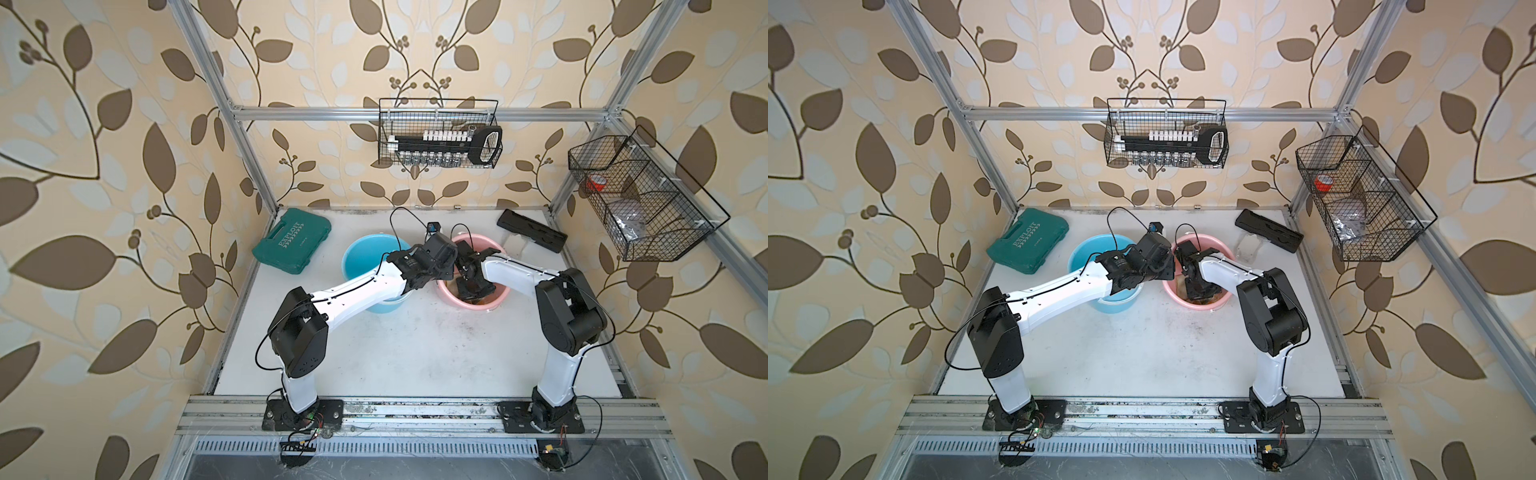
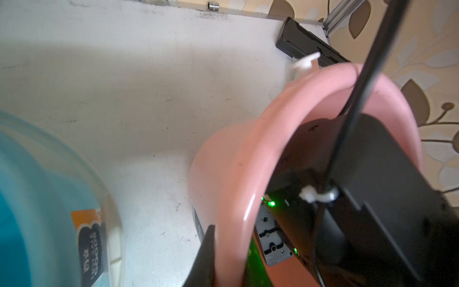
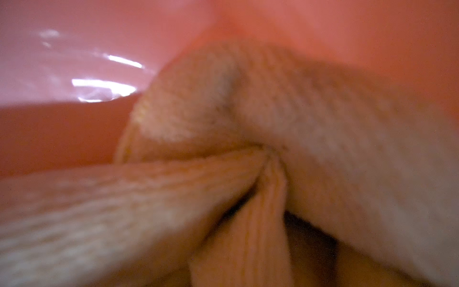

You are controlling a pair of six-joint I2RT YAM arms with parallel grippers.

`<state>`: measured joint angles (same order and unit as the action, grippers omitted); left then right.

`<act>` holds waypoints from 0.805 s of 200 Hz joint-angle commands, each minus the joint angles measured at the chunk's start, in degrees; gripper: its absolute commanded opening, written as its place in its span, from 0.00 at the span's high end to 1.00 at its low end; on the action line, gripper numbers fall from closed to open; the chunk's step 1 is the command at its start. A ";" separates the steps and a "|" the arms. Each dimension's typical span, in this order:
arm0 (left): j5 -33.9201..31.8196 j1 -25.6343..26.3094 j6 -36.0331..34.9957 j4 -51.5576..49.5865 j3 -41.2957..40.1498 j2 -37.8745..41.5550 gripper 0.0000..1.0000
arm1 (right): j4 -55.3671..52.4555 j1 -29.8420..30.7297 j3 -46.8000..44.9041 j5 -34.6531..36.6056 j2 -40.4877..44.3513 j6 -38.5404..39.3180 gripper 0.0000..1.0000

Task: Wipe the inside of the bucket with a cloth
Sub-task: Wipe the dirt from the inside of the bucket.

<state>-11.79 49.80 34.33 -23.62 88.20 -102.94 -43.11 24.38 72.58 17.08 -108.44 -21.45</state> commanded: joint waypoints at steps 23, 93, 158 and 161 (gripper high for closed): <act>5.84 1.44 -0.96 -8.83 -1.07 -1.51 1.00 | 18.43 -2.06 -3.51 -17.32 -0.86 -5.91 1.00; 6.25 1.37 1.83 -8.80 -1.79 -2.17 1.00 | 26.39 -2.69 -8.03 -20.46 5.33 -9.29 1.00; 9.24 1.39 3.65 -7.35 -3.65 -2.63 1.00 | 39.52 -2.77 -12.89 -26.23 8.65 -15.47 1.00; 9.24 1.42 3.56 -7.41 -3.65 -2.70 1.00 | 40.19 -2.81 -12.83 -27.22 8.61 -15.58 1.00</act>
<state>-11.73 49.43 38.22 -24.23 86.89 -103.94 -14.09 21.96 60.55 -4.16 -101.16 -33.56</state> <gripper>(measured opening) 0.150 0.050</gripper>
